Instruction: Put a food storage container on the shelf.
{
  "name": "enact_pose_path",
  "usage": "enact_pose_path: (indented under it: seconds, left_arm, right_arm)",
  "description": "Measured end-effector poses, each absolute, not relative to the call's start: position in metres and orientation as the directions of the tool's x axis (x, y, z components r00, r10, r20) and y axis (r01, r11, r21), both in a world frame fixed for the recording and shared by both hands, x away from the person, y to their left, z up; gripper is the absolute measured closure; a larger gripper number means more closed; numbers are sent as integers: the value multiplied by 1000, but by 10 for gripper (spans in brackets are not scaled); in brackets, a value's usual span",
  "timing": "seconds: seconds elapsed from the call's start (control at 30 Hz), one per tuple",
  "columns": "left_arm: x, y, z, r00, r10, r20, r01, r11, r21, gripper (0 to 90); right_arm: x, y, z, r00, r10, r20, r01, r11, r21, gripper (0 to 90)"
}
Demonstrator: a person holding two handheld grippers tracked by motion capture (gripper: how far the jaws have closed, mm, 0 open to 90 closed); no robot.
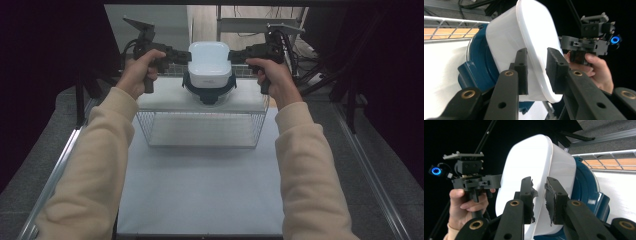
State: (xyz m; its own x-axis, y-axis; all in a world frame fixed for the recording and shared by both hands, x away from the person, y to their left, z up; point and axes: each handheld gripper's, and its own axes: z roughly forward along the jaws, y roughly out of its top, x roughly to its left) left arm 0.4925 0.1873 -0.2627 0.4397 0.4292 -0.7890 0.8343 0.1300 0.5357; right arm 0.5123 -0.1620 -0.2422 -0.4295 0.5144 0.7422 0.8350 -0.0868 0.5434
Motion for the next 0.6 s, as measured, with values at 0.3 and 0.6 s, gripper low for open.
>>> enact_pose_path:
  seconds: [0.3, 0.6]
  left_arm:
    - [502, 190, -277, 419, 378, -826, 838, 189, 512, 694]
    - [479, 191, -265, 453, 544, -707, 744, 206, 635, 380]
  right_arm:
    - [519, -161, -250, -375, 506, 777, 852, -141, 503, 735]
    - [501, -172, -236, -464, 520, 717, 771, -161, 616, 442]
